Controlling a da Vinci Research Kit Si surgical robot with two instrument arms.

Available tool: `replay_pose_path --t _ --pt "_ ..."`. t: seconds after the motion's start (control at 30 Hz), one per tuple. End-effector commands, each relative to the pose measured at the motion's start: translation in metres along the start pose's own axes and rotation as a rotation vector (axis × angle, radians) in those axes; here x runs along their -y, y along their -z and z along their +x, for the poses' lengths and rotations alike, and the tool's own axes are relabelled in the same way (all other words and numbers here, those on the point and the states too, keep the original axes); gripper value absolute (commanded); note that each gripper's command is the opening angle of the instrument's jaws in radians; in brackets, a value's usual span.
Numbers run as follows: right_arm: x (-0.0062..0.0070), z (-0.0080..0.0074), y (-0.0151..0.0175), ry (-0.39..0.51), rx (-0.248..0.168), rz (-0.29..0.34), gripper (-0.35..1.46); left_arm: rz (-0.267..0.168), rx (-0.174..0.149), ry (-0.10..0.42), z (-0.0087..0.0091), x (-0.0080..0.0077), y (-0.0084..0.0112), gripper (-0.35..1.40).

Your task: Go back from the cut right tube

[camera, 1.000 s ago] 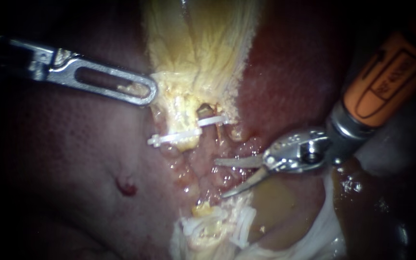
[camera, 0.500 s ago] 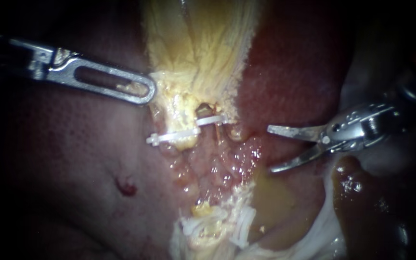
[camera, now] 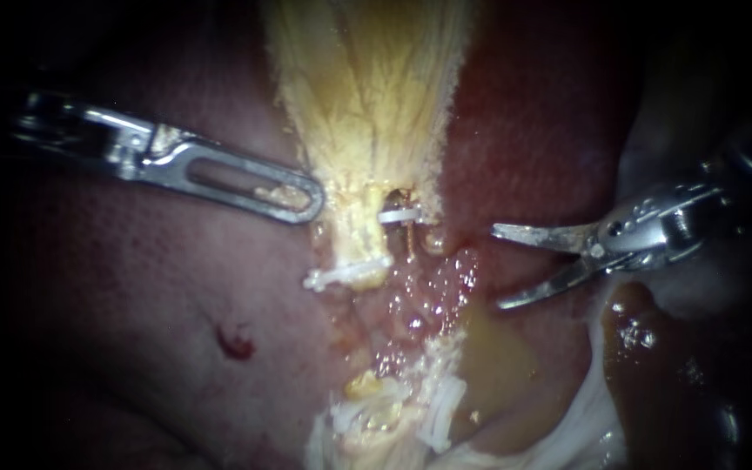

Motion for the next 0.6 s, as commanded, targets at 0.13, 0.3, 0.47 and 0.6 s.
replay_pose_path --t 0.13,0.3,0.47,0.6 --pt "0.0 0.0001 -0.0001 0.006 0.017 0.002 1.43 -0.006 -0.002 -0.003 0.0002 -0.0009 -0.0006 -0.35" --pt "0.0 0.0001 -0.0001 0.011 0.017 0.002 1.45 -0.006 -0.002 0.003 0.0001 -0.0011 -0.0008 -0.35" --pt "0.0 0.0002 -0.0001 0.011 0.017 0.002 1.45 -0.007 -0.002 -0.003 0.0 -0.0011 -0.0008 -0.35" --pt "0.0 0.0002 -0.0001 0.017 0.018 0.002 1.45 -0.006 -0.002 -0.003 0.0001 -0.0011 -0.0008 -0.35"
